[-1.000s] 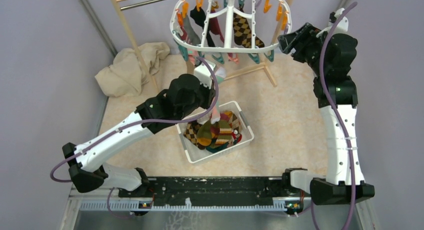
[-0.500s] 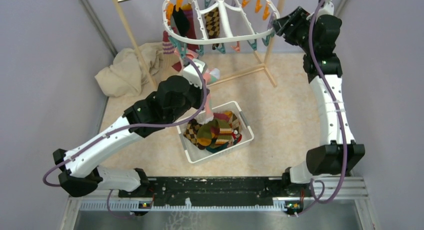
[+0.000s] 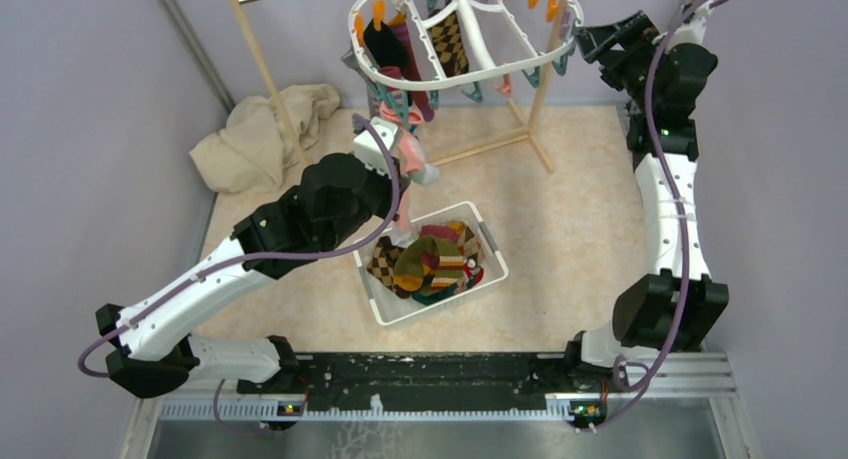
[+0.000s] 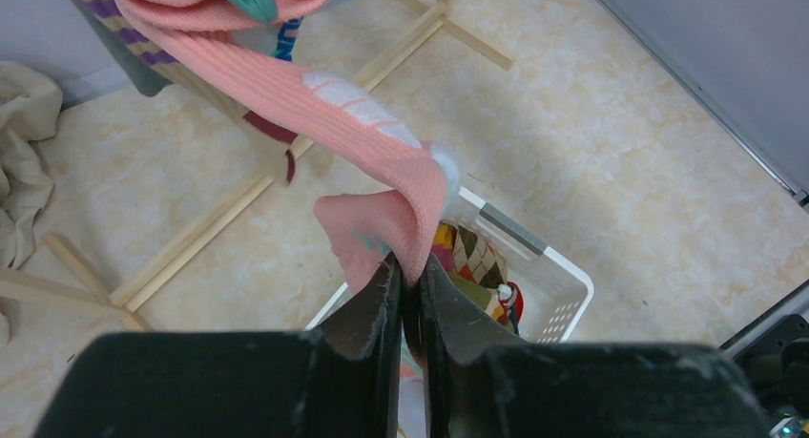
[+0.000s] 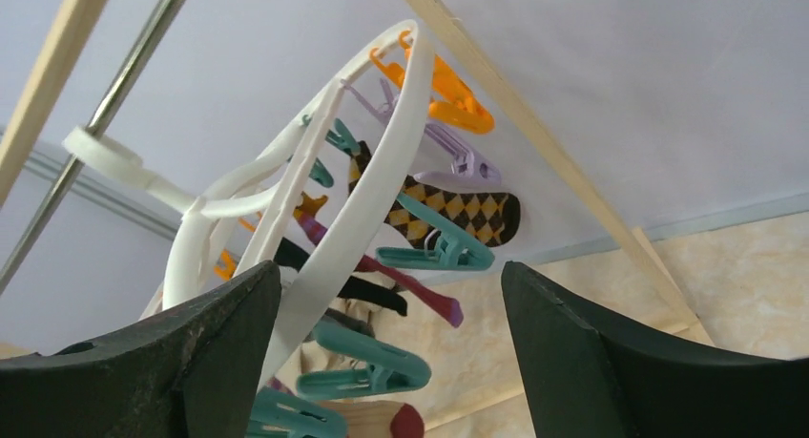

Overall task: Remove the socks clipped to the hanger
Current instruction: Adjust the hanger on the clothesline.

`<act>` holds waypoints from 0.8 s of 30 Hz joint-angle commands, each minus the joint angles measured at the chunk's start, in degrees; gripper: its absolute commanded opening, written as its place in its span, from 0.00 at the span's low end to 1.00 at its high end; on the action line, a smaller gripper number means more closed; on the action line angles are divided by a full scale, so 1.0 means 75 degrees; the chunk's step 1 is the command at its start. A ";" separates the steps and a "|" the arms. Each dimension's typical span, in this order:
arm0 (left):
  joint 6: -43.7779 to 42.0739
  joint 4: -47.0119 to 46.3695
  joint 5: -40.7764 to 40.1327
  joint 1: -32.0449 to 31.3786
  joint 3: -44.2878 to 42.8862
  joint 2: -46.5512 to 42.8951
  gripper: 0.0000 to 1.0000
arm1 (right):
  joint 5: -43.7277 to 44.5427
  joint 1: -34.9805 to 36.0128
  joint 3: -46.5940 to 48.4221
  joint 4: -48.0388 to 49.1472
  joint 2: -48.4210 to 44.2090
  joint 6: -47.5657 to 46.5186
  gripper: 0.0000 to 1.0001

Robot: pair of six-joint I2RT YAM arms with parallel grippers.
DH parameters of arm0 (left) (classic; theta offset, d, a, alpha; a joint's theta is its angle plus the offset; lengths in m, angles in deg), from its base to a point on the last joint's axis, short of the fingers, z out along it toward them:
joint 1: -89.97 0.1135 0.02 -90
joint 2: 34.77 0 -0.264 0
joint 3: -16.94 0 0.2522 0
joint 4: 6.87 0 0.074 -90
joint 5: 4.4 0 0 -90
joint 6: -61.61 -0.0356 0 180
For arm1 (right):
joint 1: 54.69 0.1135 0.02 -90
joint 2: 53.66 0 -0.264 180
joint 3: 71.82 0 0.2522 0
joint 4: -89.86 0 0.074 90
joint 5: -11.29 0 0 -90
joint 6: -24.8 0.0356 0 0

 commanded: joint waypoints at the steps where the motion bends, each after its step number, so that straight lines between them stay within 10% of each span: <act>1: -0.0166 -0.0099 -0.0076 -0.0052 -0.0113 0.0009 0.16 | -0.0390 -0.0198 -0.0407 0.0893 -0.1175 0.0087 0.88; 10: -0.0275 -0.0090 -0.0225 -0.0056 -0.0140 0.0078 0.17 | -0.0984 -0.0198 -0.0864 0.0776 -0.2056 0.0103 0.69; 18: -0.0287 -0.0135 -0.0365 -0.0043 0.0059 0.0058 0.18 | -0.1541 -0.0198 -0.1309 0.1255 -0.2474 0.0387 0.92; 24: -0.0393 -0.0270 -0.0360 -0.0035 0.0314 -0.0023 0.17 | -0.1912 -0.0195 -0.1640 0.1254 -0.2765 0.0630 0.51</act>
